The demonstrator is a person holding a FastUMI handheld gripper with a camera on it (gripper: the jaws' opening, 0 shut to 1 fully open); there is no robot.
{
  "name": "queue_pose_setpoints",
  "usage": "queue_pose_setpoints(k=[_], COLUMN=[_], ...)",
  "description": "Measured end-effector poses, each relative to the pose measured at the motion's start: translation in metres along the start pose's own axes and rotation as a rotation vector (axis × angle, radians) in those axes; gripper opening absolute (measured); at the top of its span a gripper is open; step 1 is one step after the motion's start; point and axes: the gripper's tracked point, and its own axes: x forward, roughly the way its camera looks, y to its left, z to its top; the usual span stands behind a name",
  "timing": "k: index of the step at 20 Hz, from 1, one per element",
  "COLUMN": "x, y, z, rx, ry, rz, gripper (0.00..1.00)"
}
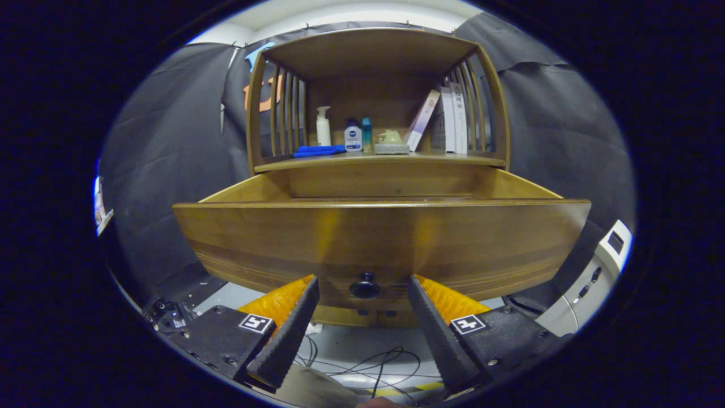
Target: Pull open the drawer, take out the items inside it, and place them on the countertop above the cabinet.
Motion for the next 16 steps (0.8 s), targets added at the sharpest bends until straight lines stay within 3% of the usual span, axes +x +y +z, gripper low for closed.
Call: queue_pose_setpoints(k=[5, 16], x=[0.011, 0.017], y=[-0.006, -0.002], z=[0.008, 0.015], rx=[0.039, 0.053], ry=[0.009, 0.001], rz=[-0.053, -0.049], gripper=[0.99, 0.98])
